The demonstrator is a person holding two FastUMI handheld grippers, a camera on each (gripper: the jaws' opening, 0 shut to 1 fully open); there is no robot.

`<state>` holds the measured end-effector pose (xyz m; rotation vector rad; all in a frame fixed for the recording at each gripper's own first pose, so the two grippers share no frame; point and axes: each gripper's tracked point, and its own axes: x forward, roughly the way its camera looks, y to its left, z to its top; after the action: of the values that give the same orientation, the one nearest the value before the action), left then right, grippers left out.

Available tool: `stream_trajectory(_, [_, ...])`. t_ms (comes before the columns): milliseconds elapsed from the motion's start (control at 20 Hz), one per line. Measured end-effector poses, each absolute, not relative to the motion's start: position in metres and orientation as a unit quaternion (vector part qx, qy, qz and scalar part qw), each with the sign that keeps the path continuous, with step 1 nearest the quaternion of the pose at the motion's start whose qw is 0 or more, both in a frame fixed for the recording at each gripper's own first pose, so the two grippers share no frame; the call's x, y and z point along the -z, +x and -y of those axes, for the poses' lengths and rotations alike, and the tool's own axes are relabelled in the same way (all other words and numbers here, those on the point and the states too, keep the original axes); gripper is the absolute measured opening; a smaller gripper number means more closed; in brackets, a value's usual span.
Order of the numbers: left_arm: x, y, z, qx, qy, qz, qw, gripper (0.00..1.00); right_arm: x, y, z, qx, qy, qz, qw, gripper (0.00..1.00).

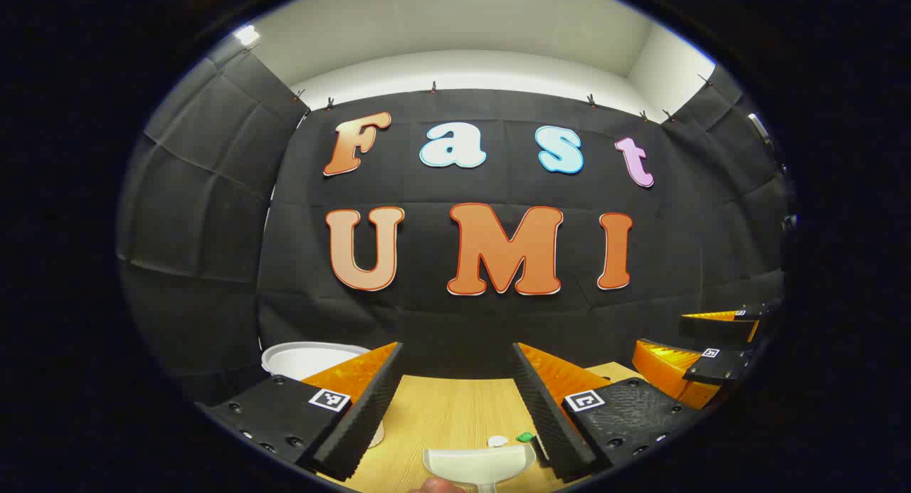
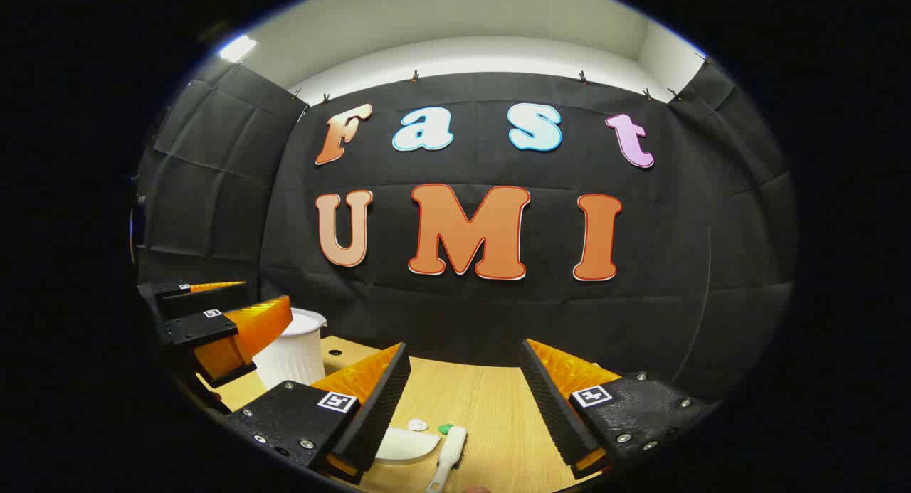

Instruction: Pick up the small broom and dustpan from the desktop, sweep the trash into the dustpan with the broom, and then empty the trash into the garbage bin.

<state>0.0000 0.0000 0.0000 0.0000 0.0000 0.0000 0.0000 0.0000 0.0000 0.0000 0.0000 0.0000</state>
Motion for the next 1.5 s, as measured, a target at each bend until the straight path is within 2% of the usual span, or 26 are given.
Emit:
stream_trajectory(1050, [0.004,0.000,0.042,0.004,0.008,-0.010,1.000,0.94,0.003,-0.015,0.036,0.001,0.004,-0.003,1.000,0.94])
stream_trajectory(1500, [0.004,0.006,0.048,-0.002,0.013,0.001,1.000,0.95,0.012,-0.007,0.041,-0.038,0.030,-0.012,0.999,0.94])
